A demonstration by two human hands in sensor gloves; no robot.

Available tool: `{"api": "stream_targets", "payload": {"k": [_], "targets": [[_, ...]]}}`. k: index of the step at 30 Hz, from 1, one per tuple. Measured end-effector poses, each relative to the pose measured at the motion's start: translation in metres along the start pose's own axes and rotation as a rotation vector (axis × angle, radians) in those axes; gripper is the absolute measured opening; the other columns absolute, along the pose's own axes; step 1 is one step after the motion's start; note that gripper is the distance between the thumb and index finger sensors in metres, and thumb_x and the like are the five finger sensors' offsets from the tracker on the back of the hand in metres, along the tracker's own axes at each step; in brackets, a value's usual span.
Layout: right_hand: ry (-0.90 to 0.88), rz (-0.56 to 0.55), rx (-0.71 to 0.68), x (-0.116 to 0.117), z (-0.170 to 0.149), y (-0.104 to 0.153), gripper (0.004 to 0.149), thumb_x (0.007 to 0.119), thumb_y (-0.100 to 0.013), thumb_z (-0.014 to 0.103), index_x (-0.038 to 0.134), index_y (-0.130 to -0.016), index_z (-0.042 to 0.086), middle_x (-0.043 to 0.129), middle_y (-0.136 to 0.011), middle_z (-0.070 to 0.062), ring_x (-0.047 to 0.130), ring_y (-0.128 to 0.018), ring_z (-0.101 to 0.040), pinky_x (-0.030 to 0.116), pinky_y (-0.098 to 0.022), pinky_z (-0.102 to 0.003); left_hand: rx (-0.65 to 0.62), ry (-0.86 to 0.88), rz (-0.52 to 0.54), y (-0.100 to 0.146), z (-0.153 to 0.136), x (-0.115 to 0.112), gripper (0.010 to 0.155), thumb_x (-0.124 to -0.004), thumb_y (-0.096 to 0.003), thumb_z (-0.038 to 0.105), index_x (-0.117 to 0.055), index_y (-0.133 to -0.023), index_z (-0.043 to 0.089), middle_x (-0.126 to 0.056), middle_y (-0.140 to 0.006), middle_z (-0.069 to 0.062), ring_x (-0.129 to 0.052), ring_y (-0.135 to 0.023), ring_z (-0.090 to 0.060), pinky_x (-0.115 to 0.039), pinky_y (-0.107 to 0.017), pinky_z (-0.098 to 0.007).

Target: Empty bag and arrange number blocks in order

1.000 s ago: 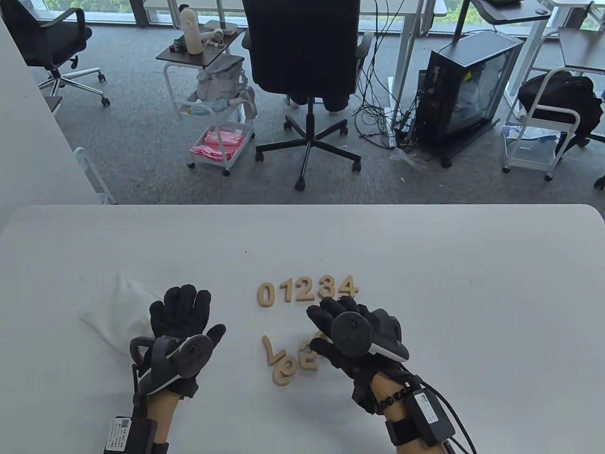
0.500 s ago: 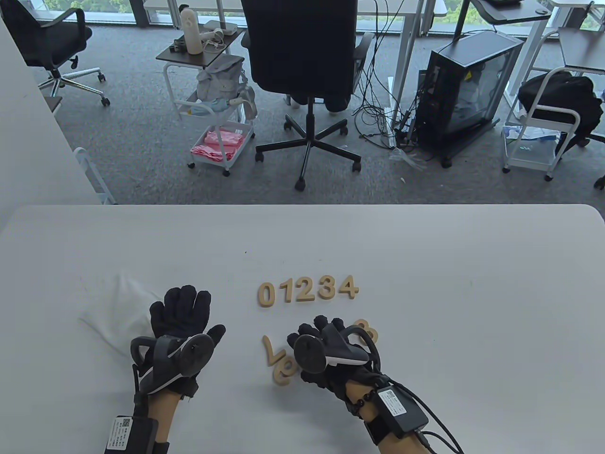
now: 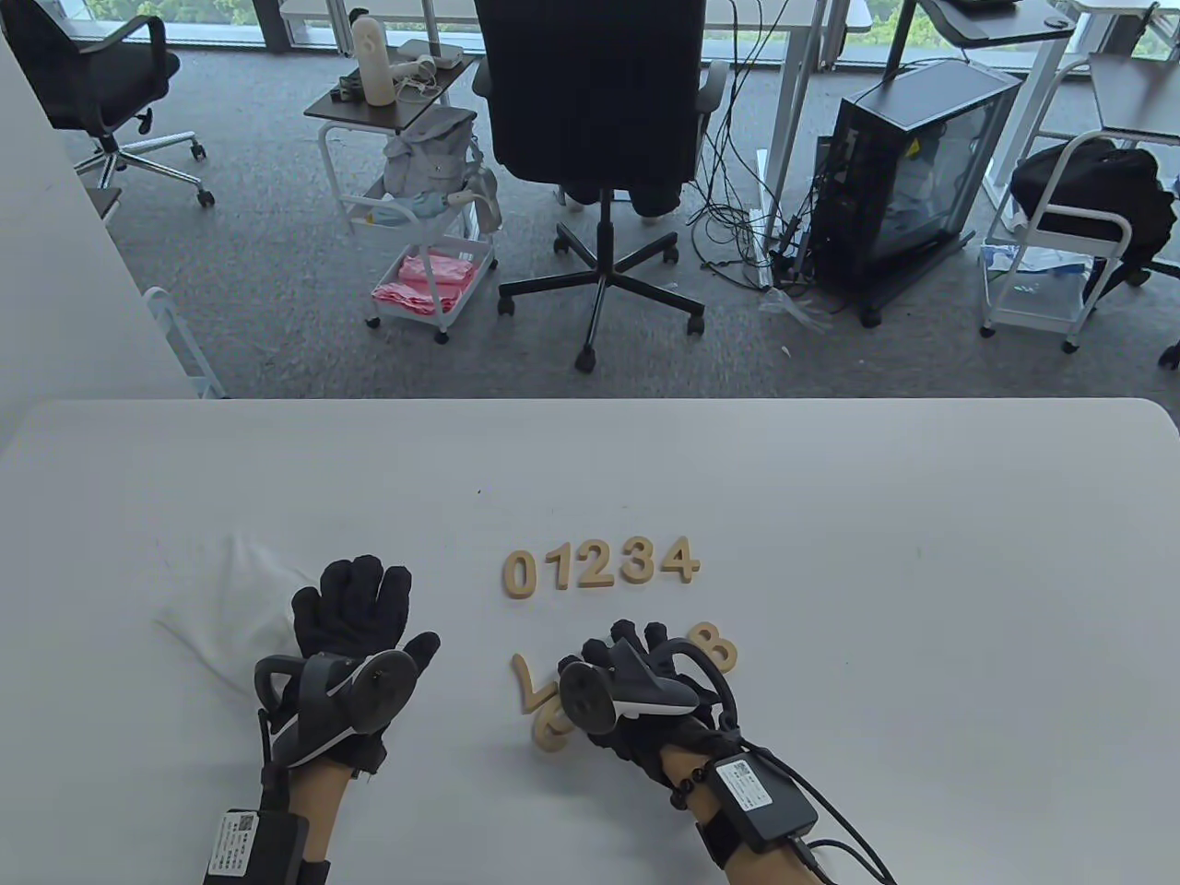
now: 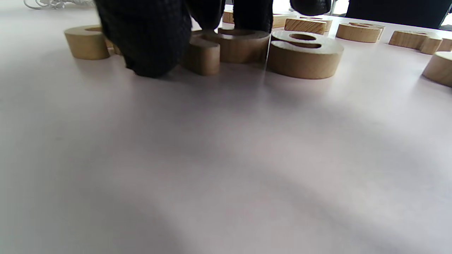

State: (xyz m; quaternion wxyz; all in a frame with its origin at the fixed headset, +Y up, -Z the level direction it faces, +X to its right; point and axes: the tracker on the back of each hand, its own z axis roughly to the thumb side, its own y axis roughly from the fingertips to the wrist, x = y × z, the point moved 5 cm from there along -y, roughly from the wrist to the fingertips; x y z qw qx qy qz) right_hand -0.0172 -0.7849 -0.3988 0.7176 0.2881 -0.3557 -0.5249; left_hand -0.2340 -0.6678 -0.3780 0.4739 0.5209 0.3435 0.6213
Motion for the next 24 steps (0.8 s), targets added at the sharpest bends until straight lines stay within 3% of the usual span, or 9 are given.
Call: {"api": "stream_targets", "payload": {"k": [10, 24], "targets": [[0.006, -0.034, 0.002, -0.0023, 0.0012, 0.0003, 0.073, 0.083, -0.048, 0.035, 0.048, -0.111, 0.019, 0.057, -0.115, -0.018, 0.048, -0.106, -0.05, 0.035, -0.071, -0.077, 0.003, 0.004, 0.012, 0.0004, -0.0013, 0.0012, 0.076, -0.075, -0.049, 0.053, -0.061, -0.109, 0.009, -0.056, -0.113, -0.029, -0.063, -0.102, -0.06, -0.052, -0.067, -0.079], [0.04, -0.098, -0.014, -0.004, 0.0058, 0.0015, 0.077, 0.084, -0.047, 0.036, 0.051, -0.109, 0.007, 0.065, -0.11, -0.02, 0.059, -0.102, -0.046, 0.041, -0.074, -0.073, 0.01, 0.01, 0.017, 0.0016, -0.0041, 0.0015, 0.076, -0.075, -0.0489, 0.054, -0.061, -0.109, 0.009, -0.056, -0.113, -0.029, -0.062, -0.102, -0.06, -0.052, -0.067, -0.079]]}}
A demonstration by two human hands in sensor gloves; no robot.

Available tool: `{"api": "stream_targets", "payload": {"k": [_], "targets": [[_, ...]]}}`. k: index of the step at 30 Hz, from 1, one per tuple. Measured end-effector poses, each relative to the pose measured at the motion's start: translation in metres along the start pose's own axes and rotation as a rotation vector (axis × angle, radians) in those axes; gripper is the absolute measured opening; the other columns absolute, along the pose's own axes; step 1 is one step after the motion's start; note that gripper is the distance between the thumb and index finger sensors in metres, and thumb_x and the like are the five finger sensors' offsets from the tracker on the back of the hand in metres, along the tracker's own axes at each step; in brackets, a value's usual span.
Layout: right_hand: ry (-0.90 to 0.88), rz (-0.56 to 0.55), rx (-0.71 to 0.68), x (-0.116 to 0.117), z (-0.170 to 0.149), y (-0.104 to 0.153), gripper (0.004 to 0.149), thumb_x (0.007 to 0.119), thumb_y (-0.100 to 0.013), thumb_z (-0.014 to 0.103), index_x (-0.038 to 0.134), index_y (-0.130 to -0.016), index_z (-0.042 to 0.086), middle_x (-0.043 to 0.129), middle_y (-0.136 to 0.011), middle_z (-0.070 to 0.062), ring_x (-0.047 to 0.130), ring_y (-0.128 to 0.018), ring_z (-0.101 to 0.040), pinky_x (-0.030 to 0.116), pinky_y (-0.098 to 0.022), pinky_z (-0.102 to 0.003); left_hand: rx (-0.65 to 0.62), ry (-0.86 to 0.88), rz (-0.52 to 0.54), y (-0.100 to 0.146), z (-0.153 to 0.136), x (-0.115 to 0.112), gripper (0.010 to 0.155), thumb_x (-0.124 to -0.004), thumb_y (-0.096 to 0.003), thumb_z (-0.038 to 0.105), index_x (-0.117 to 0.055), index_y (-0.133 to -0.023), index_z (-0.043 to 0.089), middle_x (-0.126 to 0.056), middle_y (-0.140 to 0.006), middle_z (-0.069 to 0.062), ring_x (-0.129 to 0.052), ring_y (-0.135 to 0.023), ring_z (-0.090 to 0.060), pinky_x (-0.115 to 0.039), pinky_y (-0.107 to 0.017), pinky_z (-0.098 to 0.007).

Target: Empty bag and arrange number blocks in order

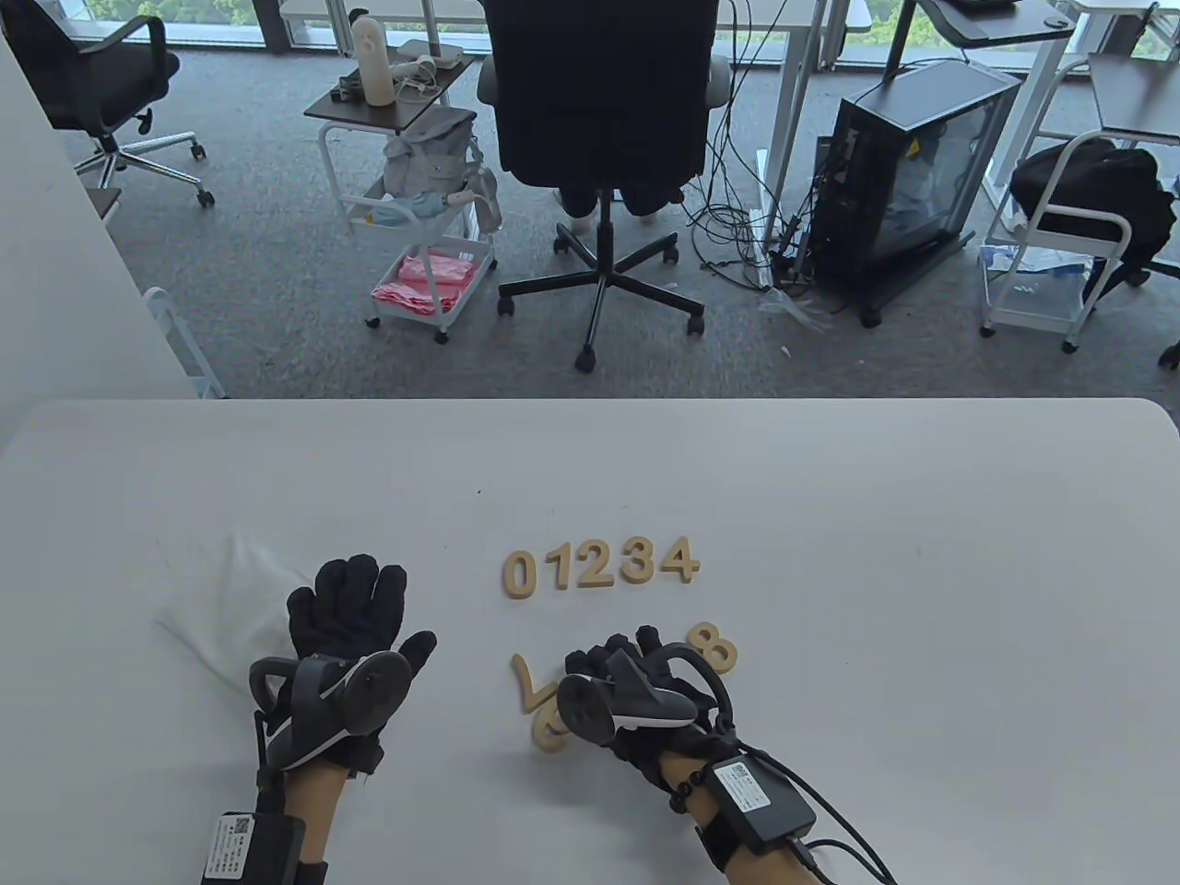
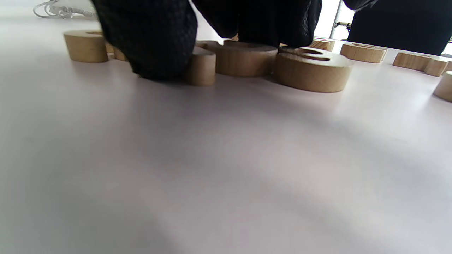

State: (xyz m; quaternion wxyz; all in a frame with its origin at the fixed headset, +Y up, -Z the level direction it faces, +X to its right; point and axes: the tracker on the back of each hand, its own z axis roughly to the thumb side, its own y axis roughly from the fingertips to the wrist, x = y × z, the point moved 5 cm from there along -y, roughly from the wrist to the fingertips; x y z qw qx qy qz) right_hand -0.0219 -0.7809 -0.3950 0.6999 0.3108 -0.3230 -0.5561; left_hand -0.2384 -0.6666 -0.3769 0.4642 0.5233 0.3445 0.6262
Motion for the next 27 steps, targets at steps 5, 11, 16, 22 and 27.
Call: {"api": "stream_targets", "payload": {"k": [5, 11, 16, 22, 27], "targets": [[0.009, -0.051, -0.011, -0.004, 0.001, 0.002, 0.079, 0.084, -0.046, 0.036, 0.049, -0.109, 0.004, 0.067, -0.109, -0.023, 0.062, -0.1, -0.049, 0.044, -0.074, -0.071, 0.006, 0.001, 0.003, 0.0, -0.001, 0.001, 0.076, -0.075, -0.0489, 0.054, -0.061, -0.109, 0.009, -0.056, -0.113, -0.029, -0.063, -0.102, -0.06, -0.052, -0.067, -0.079], [-0.119, -0.177, 0.005, -0.036, -0.008, 0.016, 0.079, 0.082, -0.047, 0.037, 0.048, -0.109, 0.002, 0.065, -0.107, -0.029, 0.07, -0.096, -0.056, 0.056, -0.072, -0.073, 0.012, 0.003, 0.004, 0.001, -0.003, 0.001, 0.077, -0.075, -0.0489, 0.054, -0.061, -0.109, 0.008, -0.056, -0.113, -0.029, -0.062, -0.102, -0.06, -0.052, -0.067, -0.079], [-0.496, -0.248, 0.049, -0.055, -0.039, 0.034, 0.074, 0.075, -0.052, 0.036, 0.044, -0.11, 0.002, 0.048, -0.107, -0.036, 0.078, -0.089, -0.058, 0.073, -0.066, -0.069, 0.014, 0.004, 0.007, 0.001, -0.004, 0.002, 0.076, -0.075, -0.049, 0.053, -0.061, -0.109, 0.009, -0.056, -0.113, -0.029, -0.062, -0.102, -0.06, -0.052, -0.067, -0.079], [-1.232, -0.26, 0.001, -0.043, -0.093, 0.055, 0.068, 0.069, -0.055, 0.039, 0.049, -0.111, 0.006, 0.042, -0.107, -0.037, 0.078, -0.086, -0.054, 0.077, -0.066, -0.062, 0.013, 0.003, 0.008, 0.001, -0.004, 0.002, 0.076, -0.075, -0.049, 0.054, -0.061, -0.109, 0.009, -0.056, -0.113, -0.029, -0.063, -0.102, -0.06, -0.052, -0.067, -0.079], [-1.627, -0.325, -0.093, -0.037, -0.127, 0.067, 0.067, 0.068, -0.057, 0.044, 0.053, -0.109, 0.006, 0.042, -0.111, -0.034, 0.083, -0.082, -0.05, 0.081, -0.063, -0.058, 0.014, 0.003, 0.006, 0.001, -0.004, 0.002, 0.076, -0.075, -0.0489, 0.054, -0.061, -0.109, 0.008, -0.056, -0.113, -0.029, -0.063, -0.102, -0.06, -0.052, -0.067, -0.079]]}}
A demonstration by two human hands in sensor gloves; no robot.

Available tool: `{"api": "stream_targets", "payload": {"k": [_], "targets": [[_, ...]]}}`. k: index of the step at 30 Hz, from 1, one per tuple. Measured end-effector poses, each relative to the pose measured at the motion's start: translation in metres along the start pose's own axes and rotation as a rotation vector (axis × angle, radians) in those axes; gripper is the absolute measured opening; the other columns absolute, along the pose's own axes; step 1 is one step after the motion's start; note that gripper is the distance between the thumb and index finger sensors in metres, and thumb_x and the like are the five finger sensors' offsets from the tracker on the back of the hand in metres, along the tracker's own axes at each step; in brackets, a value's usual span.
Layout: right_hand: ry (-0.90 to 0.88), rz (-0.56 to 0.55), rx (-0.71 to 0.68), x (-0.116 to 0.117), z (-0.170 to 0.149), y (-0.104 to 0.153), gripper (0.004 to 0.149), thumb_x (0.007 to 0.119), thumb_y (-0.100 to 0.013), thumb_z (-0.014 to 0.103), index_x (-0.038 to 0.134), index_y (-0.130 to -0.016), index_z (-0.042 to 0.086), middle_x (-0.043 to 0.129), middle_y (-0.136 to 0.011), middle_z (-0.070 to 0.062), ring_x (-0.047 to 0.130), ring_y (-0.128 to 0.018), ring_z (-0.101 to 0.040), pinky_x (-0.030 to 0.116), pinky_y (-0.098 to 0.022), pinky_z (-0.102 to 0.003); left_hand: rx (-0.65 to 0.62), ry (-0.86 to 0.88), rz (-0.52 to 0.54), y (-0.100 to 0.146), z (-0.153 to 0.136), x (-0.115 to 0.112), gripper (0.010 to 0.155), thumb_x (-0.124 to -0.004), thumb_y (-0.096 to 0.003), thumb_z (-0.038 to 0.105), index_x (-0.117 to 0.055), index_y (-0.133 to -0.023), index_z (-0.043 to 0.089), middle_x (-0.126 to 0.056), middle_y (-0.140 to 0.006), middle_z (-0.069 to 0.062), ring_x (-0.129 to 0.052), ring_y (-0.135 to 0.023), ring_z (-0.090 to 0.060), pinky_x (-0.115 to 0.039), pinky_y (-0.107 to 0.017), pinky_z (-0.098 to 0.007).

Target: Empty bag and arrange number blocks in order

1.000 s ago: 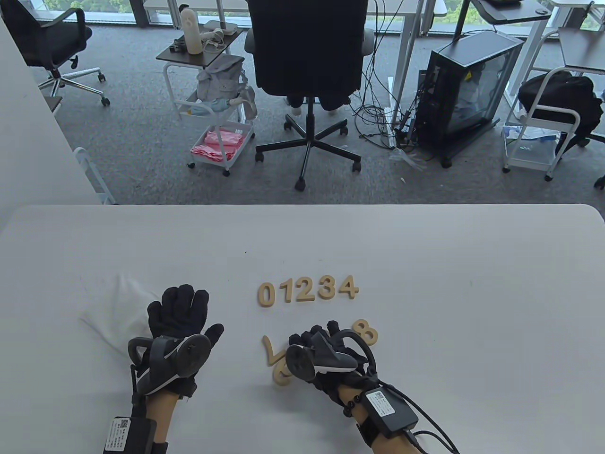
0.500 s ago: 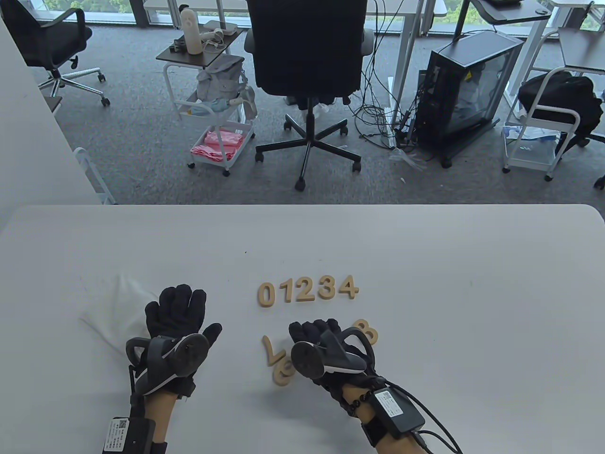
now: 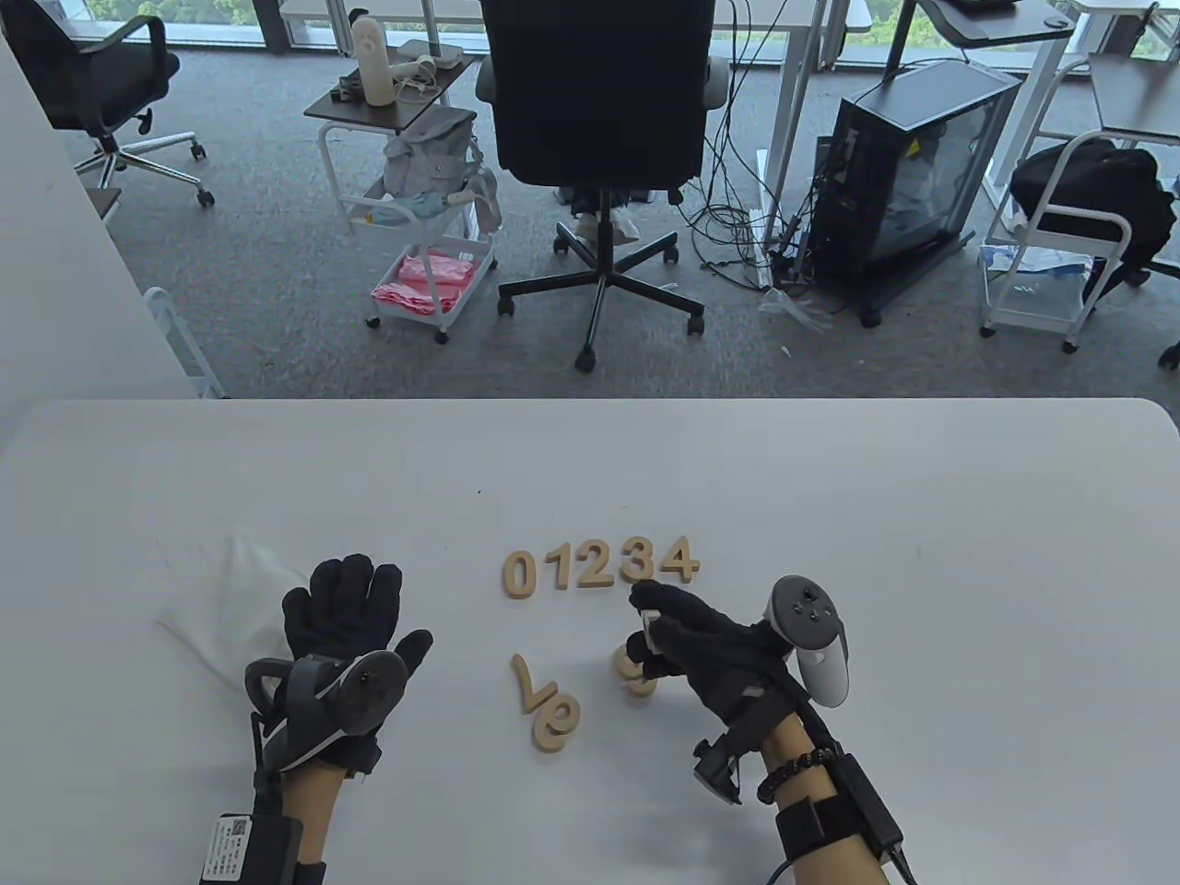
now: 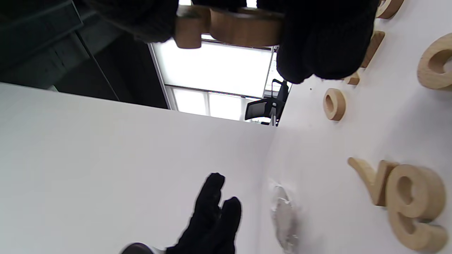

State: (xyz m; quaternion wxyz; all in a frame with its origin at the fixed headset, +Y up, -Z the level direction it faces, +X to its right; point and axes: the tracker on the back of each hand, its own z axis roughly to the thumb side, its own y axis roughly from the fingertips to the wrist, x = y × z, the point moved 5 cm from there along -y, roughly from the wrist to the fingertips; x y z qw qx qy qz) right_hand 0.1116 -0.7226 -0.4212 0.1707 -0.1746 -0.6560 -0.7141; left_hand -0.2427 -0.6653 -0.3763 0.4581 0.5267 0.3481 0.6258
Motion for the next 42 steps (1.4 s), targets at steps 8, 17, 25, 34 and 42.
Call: {"api": "stream_targets", "payload": {"k": [8, 17, 25, 34, 42], "targets": [[-0.338, 0.037, -0.062, -0.023, -0.009, 0.007, 0.063, 0.065, -0.059, 0.047, 0.05, -0.112, 0.016, 0.043, -0.111, -0.029, 0.08, -0.083, -0.047, 0.079, -0.064, -0.055, 0.003, 0.0, 0.003, 0.0, -0.001, 0.001, 0.076, -0.075, -0.049, 0.053, -0.061, -0.109, 0.009, -0.056, -0.113, -0.029, -0.062, -0.102, -0.06, -0.052, -0.067, -0.079], [-0.293, -0.144, -0.049, -0.052, -0.014, 0.016, 0.056, 0.074, -0.055, 0.05, 0.06, -0.1, 0.019, 0.066, -0.103, -0.015, 0.092, -0.07, -0.033, 0.089, -0.053, -0.044, 0.002, 0.001, 0.006, 0.0, -0.001, 0.001, 0.076, -0.075, -0.049, 0.054, -0.061, -0.109, 0.009, -0.056, -0.113, -0.029, -0.063, -0.102, -0.06, -0.052, -0.067, -0.079], [0.09, -0.519, 0.017, -0.081, 0.005, 0.037, 0.05, 0.077, -0.057, 0.029, 0.067, -0.102, 0.012, 0.082, -0.096, -0.014, 0.1, -0.072, -0.032, 0.094, -0.054, -0.044, 0.001, -0.001, 0.007, 0.0, 0.0, 0.001, 0.076, -0.075, -0.049, 0.053, -0.061, -0.109, 0.009, -0.056, -0.113, -0.029, -0.063, -0.102, -0.06, -0.052, -0.067, -0.079], [0.762, -0.734, 0.148, -0.096, 0.033, 0.026, 0.049, 0.078, -0.055, 0.026, 0.07, -0.1, 0.009, 0.081, -0.096, -0.019, 0.096, -0.075, -0.043, 0.09, -0.055, -0.053, 0.011, -0.004, 0.013, 0.0, -0.003, 0.003, 0.076, -0.075, -0.049, 0.053, -0.061, -0.109, 0.009, -0.056, -0.113, -0.029, -0.063, -0.102, -0.06, -0.052, -0.067, -0.079], [1.15, -0.679, 0.288, -0.1, 0.034, -0.02, 0.047, 0.079, -0.053, 0.023, 0.074, -0.098, 0.008, 0.081, -0.095, -0.021, 0.093, -0.074, -0.047, 0.088, -0.054, -0.056, 0.019, -0.013, 0.008, 0.0, -0.005, 0.003, 0.076, -0.075, -0.0489, 0.054, -0.061, -0.109, 0.008, -0.056, -0.113, -0.029, -0.063, -0.102, -0.06, -0.052, -0.067, -0.079]]}}
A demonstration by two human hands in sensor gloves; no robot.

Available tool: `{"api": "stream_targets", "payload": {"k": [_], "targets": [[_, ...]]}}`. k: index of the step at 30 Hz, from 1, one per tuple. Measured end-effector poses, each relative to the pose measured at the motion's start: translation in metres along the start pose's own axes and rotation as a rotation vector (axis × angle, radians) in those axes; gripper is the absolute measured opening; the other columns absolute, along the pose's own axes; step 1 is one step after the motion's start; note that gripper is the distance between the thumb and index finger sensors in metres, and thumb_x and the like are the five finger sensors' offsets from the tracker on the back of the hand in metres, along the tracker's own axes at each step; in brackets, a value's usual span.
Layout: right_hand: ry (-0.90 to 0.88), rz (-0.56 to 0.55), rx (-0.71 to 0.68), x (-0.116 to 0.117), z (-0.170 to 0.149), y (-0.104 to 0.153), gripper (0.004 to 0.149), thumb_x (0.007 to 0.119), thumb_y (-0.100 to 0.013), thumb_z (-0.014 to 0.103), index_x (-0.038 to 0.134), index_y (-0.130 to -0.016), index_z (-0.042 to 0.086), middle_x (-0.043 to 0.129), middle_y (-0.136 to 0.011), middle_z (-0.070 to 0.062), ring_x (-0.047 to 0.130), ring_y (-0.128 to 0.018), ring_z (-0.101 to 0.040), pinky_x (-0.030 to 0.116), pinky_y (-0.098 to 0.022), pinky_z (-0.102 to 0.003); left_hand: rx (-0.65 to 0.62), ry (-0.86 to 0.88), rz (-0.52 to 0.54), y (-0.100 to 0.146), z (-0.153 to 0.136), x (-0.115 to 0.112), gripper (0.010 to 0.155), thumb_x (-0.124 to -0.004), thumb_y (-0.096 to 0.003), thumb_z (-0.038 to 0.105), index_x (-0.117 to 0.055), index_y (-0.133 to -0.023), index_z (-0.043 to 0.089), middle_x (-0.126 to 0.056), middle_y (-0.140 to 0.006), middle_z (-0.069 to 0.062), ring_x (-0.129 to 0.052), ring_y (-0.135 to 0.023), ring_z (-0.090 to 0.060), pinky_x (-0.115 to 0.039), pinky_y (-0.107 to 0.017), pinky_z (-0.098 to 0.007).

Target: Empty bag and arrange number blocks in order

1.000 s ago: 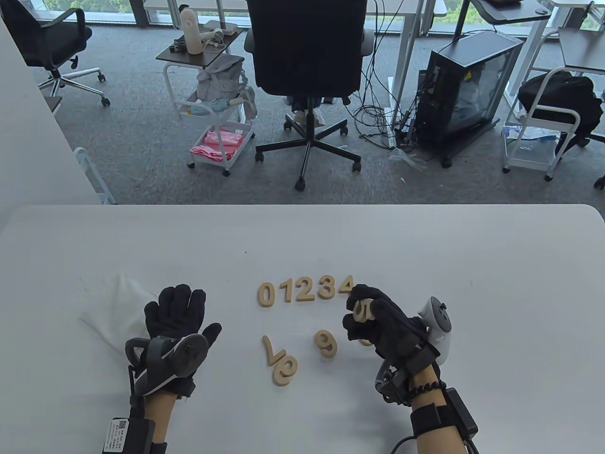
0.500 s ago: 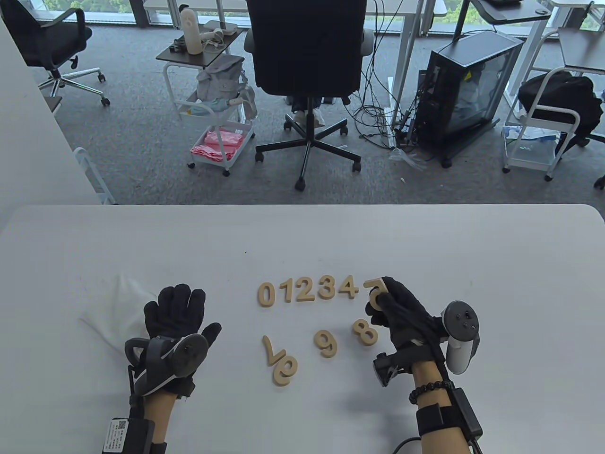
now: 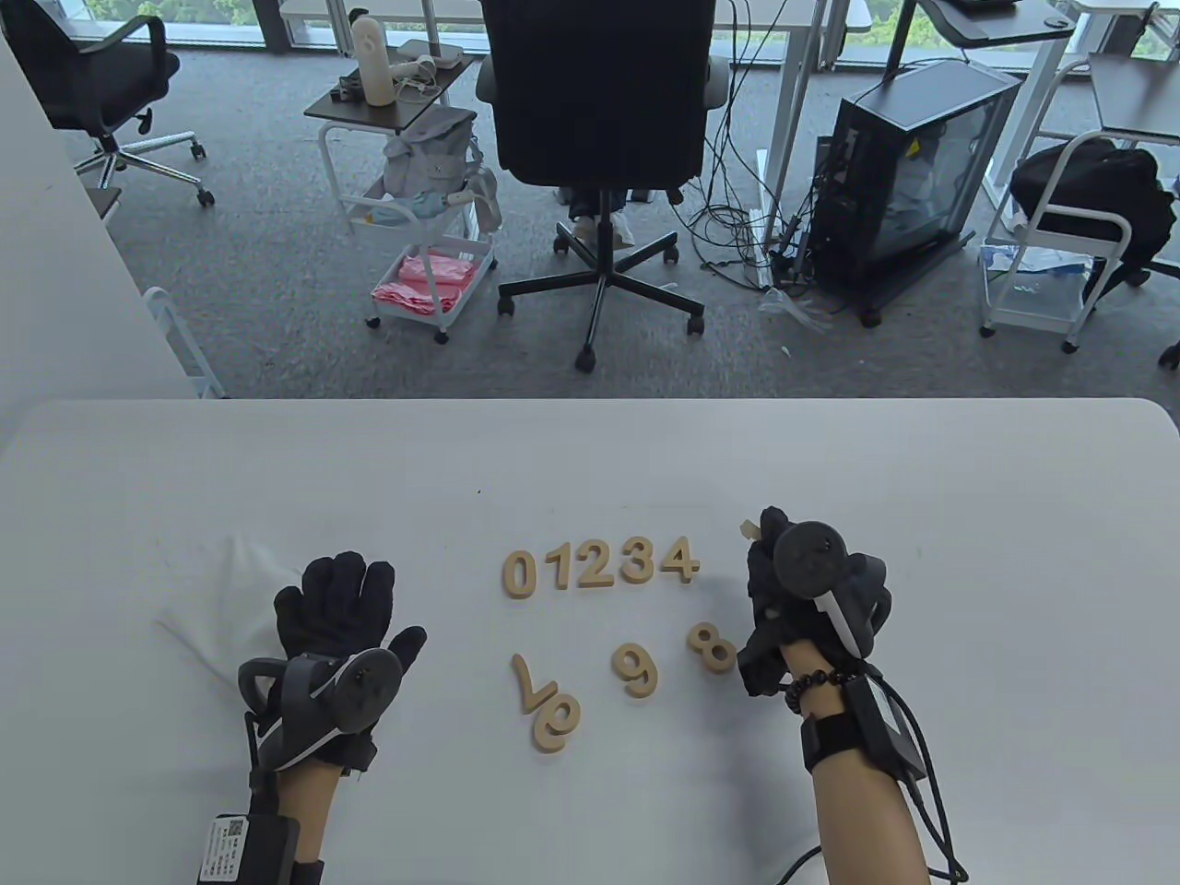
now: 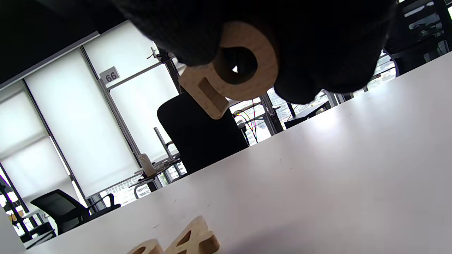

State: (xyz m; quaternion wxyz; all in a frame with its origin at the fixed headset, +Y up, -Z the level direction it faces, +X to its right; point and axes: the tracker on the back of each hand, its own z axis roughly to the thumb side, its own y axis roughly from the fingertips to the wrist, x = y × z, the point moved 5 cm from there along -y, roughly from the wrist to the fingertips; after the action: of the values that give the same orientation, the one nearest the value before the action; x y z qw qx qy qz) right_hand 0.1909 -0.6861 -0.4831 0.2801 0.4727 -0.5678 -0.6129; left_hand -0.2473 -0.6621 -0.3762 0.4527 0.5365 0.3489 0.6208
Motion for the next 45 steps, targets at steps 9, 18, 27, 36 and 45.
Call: {"api": "stream_targets", "payload": {"k": [9, 18, 27, 36, 45], "targets": [[0.342, 0.042, -0.07, 0.023, 0.033, -0.027, 0.049, 0.082, -0.051, 0.022, 0.074, -0.097, 0.009, 0.084, -0.094, -0.019, 0.095, -0.073, -0.046, 0.089, -0.053, -0.054, 0.005, 0.001, 0.002, 0.0, -0.002, 0.0, 0.076, -0.075, -0.049, 0.054, -0.061, -0.109, 0.009, -0.056, -0.113, -0.029, -0.063, -0.102, -0.06, -0.052, -0.067, -0.079], [0.6, 0.106, -0.108, 0.064, 0.051, -0.036, 0.048, 0.086, -0.048, 0.024, 0.078, -0.094, 0.012, 0.087, -0.092, -0.017, 0.096, -0.072, -0.045, 0.09, -0.052, -0.053, 0.0, -0.001, 0.003, -0.001, 0.0, 0.001, 0.076, -0.075, -0.049, 0.053, -0.061, -0.109, 0.009, -0.056, -0.113, -0.029, -0.063, -0.102, -0.06, -0.052, -0.067, -0.079], [0.688, 0.161, -0.126, 0.099, 0.056, -0.041, 0.046, 0.09, -0.046, 0.027, 0.083, -0.09, 0.015, 0.088, -0.091, -0.016, 0.097, -0.071, -0.043, 0.091, -0.052, -0.051, -0.003, -0.003, -0.007, -0.001, 0.001, 0.0, 0.076, -0.075, -0.049, 0.054, -0.062, -0.109, 0.009, -0.056, -0.113, -0.029, -0.063, -0.102, -0.06, -0.052, -0.067, -0.079], [0.631, 0.241, -0.103, 0.106, 0.052, -0.041, 0.051, 0.092, -0.043, 0.029, 0.082, -0.092, 0.018, 0.083, -0.095, -0.019, 0.096, -0.07, -0.04, 0.09, -0.053, -0.048, -0.001, -0.002, -0.009, -0.001, 0.0, 0.0, 0.076, -0.075, -0.0489, 0.054, -0.061, -0.109, 0.008, -0.056, -0.113, -0.029, -0.063, -0.102, -0.06, -0.052, -0.067, -0.079], [0.527, 0.395, -0.041, 0.113, 0.04, -0.041, 0.054, 0.092, -0.044, 0.025, 0.076, -0.095, 0.017, 0.078, -0.096, -0.023, 0.097, -0.07, -0.036, 0.092, -0.054, -0.044, 0.0, -0.002, -0.012, -0.002, 0.0, -0.001, 0.076, -0.075, -0.049, 0.053, -0.062, -0.109, 0.008, -0.056, -0.113, -0.029, -0.063, -0.102, -0.06, -0.052, -0.067, -0.079]]}}
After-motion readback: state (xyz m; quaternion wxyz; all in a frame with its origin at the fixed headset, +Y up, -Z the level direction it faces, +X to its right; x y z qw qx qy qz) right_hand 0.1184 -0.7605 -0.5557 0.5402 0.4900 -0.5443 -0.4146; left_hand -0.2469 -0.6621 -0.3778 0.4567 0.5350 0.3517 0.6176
